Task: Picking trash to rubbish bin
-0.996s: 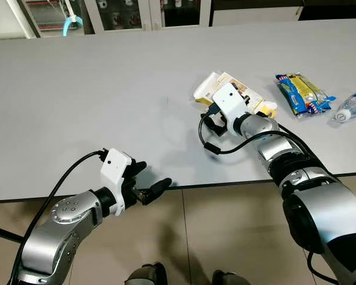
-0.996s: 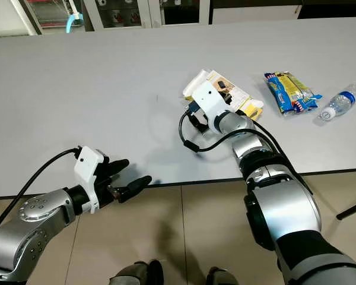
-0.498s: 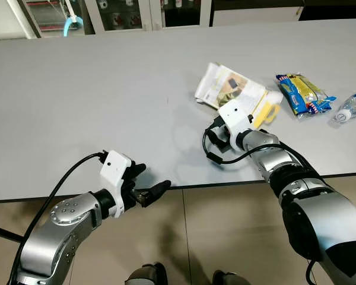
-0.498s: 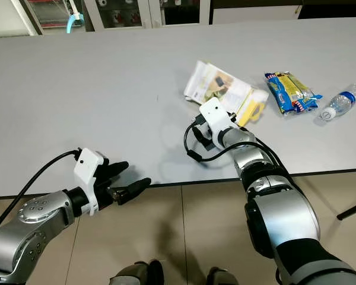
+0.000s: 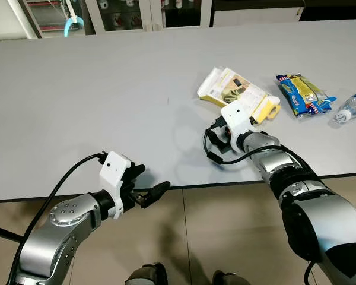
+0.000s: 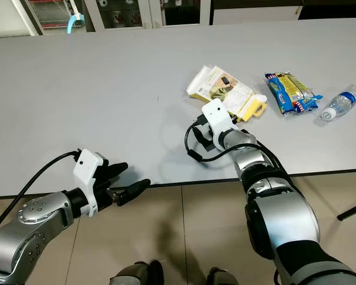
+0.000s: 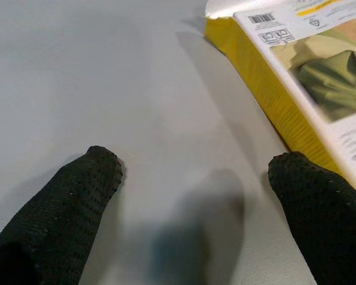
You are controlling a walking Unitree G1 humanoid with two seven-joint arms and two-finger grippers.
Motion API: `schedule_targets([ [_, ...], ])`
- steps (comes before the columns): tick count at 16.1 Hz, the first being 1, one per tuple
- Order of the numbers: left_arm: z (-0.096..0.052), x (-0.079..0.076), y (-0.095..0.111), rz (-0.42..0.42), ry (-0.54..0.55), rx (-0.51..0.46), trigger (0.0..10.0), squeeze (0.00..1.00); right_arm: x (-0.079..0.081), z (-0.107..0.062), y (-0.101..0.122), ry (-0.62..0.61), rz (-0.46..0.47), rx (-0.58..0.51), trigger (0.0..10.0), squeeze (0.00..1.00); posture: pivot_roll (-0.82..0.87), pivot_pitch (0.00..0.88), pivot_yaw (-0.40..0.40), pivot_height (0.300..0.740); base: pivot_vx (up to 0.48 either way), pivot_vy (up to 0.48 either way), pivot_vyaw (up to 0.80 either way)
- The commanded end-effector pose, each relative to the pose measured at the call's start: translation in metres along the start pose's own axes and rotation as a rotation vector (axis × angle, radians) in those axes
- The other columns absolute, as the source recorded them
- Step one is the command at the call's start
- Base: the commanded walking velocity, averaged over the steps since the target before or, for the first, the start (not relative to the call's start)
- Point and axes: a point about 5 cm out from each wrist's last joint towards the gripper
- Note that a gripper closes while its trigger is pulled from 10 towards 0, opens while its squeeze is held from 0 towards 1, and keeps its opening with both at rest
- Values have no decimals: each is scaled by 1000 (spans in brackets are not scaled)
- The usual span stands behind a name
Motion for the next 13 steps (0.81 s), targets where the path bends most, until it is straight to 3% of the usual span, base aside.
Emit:
schedule_targets([
  [1,-2,-2,2,13,-11,4,10000,0,10,-1,-15,58,16,53,10000,0,55,150,83,740,0,0,0],
  [5,-3,-1,2,13,-6,0,10000,0,8,-1,-8,56,33,-8,10000,0,55,150,83,740,0,0,0],
  [9,-2,-2,3,11,-6,-4,10000,0,-11,-5,-2,-78,116,-69,10000,0,56,150,77,740,0,0,0],
  [12,-4,-3,1,6,-6,-1,10000,0,-36,-13,-2,-204,272,-103,10000,0,52,155,78,740,0,0,0],
  [13,-3,-4,0,3,-8,-1,10000,0,-38,-15,-5,-203,260,-106,10000,0,42,156,79,740,0,0,0],
])
Point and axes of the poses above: a point about 5 cm out from each wrist's last joint towards the gripper, its own z axis pointing out of the wrist towards the gripper, its own y axis along the axis of the wrist's last joint, x = y × z, and after that the axes turned 4 degrees about -z, right-handed
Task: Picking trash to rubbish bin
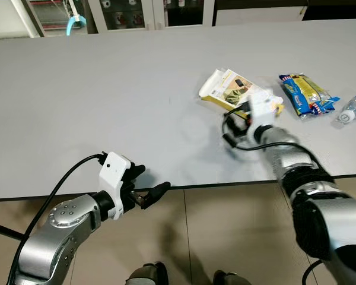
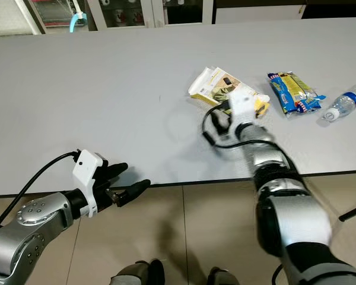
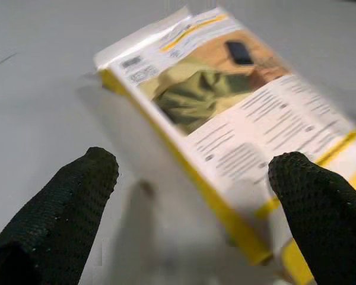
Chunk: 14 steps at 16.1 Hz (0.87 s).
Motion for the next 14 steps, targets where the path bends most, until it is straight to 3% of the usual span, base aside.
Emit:
schedule_targets([
  [1,0,-1,0,-1,-8,3,10000,0,1,-2,-8,3,8,15,10000,0,42,156,79,740,0,0,0],
  [3,2,-2,1,-3,-9,-5,10000,0,-2,-4,-11,-10,8,16,10000,0,39,156,77,740,0,0,0],
  [8,-1,-4,-2,-13,-8,0,10000,0,-38,-15,-19,-210,170,47,10000,0,33,167,78,740,0,0,0],
  [14,-3,-4,-3,-18,-5,6,10000,0,-43,-19,-26,-257,218,68,10000,0,35,178,83,740,0,0,0],
])
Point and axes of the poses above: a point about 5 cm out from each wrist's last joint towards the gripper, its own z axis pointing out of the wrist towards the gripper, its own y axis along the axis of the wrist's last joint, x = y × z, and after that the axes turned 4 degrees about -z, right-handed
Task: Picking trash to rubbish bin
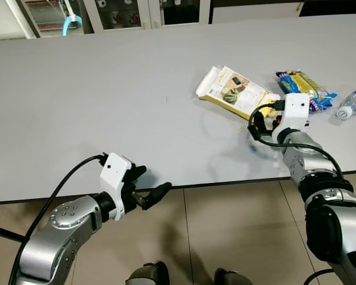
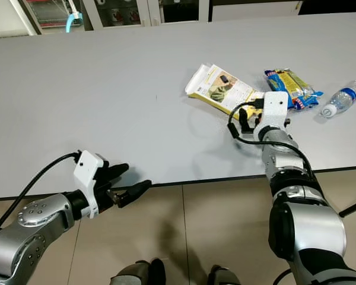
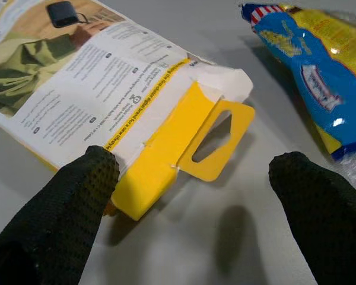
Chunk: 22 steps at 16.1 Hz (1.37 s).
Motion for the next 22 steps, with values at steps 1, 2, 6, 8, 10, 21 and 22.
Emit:
schedule_targets([
  [1,-3,-2,-1,-9,-2,8,10000,0,0,-1,-6,-6,28,25,10000,0,39,182,83,740,0,0,0],
  [2,-4,-2,-2,-11,-1,11,10000,0,1,-1,-6,-4,45,27,10000,0,39,182,83,740,0,0,0],
  [6,-6,-1,-3,-15,3,18,10000,0,7,-1,-8,25,197,19,10000,0,46,187,89,740,0,0,0],
  [8,-7,-1,-3,-16,3,19,10000,0,17,0,-10,66,285,28,10000,0,50,189,92,740,0,0,0],
  [10,-7,-2,-3,-16,5,22,10000,0,25,1,-11,90,343,33,10000,0,55,190,92,740,0,0,0],
  [21,-11,-2,-3,-26,21,22,10000,0,39,1,-13,154,450,25,10000,0,71,197,81,740,0,0,0],
  [22,-11,-3,-4,-29,21,22,10000,0,34,0,-14,137,445,25,10000,0,67,197,80,740,0,0,0],
])
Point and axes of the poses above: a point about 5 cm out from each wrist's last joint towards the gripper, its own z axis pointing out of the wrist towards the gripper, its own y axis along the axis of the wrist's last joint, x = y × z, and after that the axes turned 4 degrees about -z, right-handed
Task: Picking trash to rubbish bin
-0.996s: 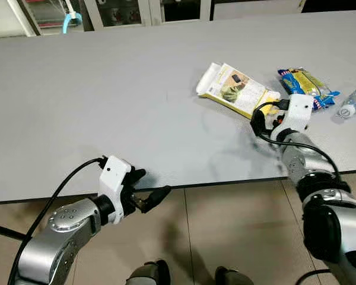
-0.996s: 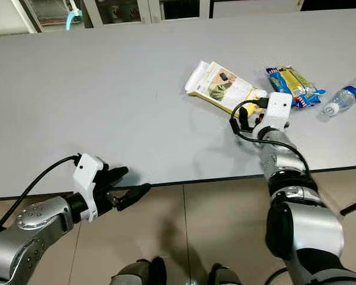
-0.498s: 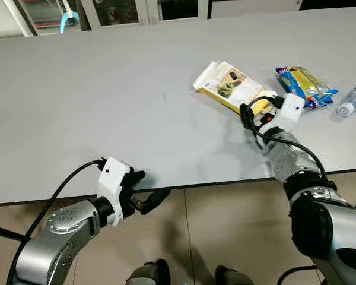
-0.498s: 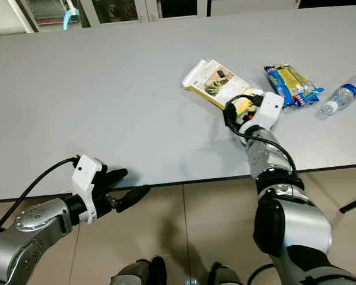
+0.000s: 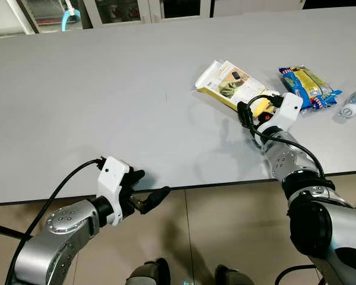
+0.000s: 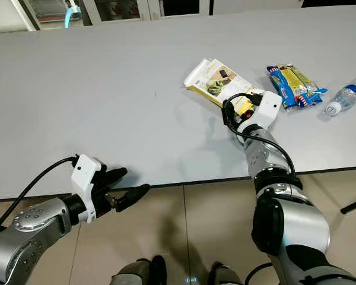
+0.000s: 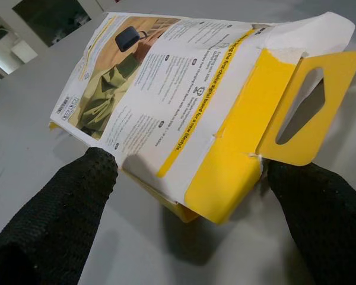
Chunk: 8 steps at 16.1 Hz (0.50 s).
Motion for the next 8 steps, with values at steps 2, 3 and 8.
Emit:
schedule_targets([
  [2,-3,-1,0,-3,8,3,10000,0,-12,-5,-12,-45,29,42,10000,0,64,199,79,740,0,0,0],
  [3,-3,-2,0,-3,7,2,10000,0,-13,-5,-11,-48,31,38,10000,0,64,199,79,740,0,0,0],
  [8,-5,0,-1,-4,12,7,10000,0,-19,-7,-6,-89,60,-6,10000,0,69,205,81,740,0,0,0],
])
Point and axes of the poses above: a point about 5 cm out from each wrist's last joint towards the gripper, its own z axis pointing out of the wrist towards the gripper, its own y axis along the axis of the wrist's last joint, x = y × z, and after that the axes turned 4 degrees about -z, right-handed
